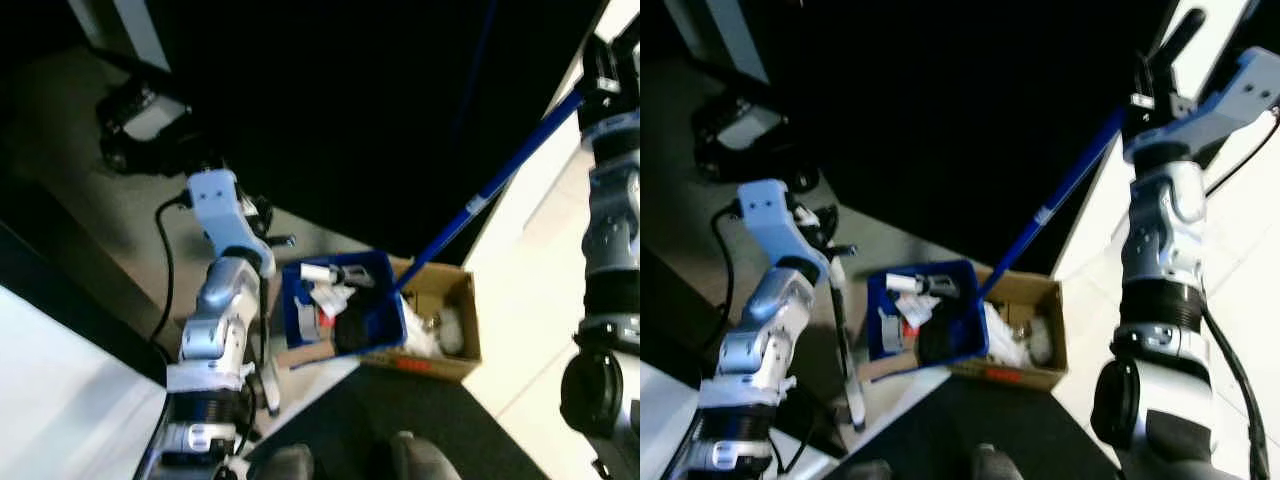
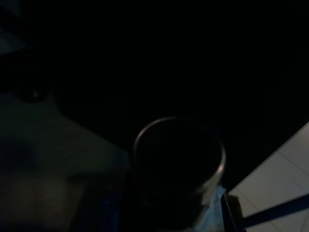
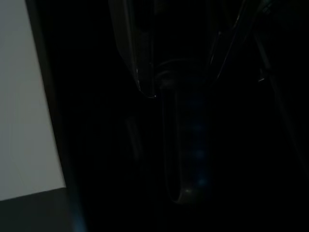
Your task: Sweep floor
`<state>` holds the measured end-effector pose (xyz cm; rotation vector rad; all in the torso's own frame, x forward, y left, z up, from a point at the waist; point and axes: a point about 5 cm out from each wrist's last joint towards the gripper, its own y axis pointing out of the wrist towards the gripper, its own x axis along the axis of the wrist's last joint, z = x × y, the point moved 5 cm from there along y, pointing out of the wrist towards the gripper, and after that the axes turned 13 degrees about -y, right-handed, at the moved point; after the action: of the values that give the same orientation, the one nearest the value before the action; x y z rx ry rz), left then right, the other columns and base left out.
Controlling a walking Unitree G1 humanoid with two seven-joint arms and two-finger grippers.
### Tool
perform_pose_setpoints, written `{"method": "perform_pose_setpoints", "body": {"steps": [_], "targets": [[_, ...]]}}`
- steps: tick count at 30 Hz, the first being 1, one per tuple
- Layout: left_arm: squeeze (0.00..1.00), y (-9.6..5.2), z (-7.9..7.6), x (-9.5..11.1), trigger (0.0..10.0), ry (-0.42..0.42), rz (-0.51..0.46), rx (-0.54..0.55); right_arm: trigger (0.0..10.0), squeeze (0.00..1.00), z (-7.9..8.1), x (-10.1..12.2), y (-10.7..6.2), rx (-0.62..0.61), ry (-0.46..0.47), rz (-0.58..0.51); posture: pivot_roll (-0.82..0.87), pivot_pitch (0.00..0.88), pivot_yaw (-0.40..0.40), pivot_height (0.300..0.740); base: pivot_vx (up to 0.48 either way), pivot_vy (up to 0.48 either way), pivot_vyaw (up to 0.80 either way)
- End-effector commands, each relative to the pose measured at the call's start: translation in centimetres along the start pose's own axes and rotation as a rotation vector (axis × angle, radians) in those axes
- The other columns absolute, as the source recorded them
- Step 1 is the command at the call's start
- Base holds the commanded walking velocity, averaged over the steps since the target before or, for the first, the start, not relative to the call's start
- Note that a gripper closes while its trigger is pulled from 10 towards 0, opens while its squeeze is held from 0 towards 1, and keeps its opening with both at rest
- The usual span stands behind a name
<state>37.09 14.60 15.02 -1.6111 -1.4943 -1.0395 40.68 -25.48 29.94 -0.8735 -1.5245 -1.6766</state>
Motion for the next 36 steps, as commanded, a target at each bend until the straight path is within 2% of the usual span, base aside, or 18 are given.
{"method": "perform_pose_setpoints", "body": {"steps": [1,8,17,23,32,36], "targets": [[0.0,0.0,0.0,0.9,10.0,0.027,-0.033,0.0,10.0,0.0,-0.4,2.0,0.4,-0.026,0.034,-0.088,-0.05,0.049,0.009,0.74,0.33,-0.345,0.0],[0.0,0.0,0.3,0.8,10.0,0.018,-0.033,0.012,10.0,0.0,-0.4,1.8,0.4,-0.028,0.035,-0.08,-0.04,0.05,0.008,0.74,0.335,-0.325,0.0],[0.0,0.0,0.5,0.8,10.0,-0.002,-0.034,0.026,10.0,0.0,-0.6,1.4,0.4,-0.034,0.009,-0.068,-0.05,0.049,0.008,0.74,0.0,0.0,0.0],[0.0,0.0,0.8,0.6,10.0,-0.011,-0.029,0.035,10.0,0.0,0.0,0.9,0.1,-0.009,-0.12,-0.071,-0.05,0.051,0.01,0.74,0.0,0.0,0.0],[0.0,-0.3,1.2,0.4,10.0,-0.01,-0.022,0.046,10.0,0.0,0.4,0.3,0.1,-0.013,-0.201,-0.094,-0.04,0.054,0.012,0.74,0.0,0.0,0.0],[0.0,-0.4,1.4,0.2,10.0,-0.007,-0.017,0.049,10.0,0.0,1.3,0.0,0.4,0.013,-0.24,-0.097,-0.02,0.061,0.012,0.74,0.0,0.0,0.0]]}}
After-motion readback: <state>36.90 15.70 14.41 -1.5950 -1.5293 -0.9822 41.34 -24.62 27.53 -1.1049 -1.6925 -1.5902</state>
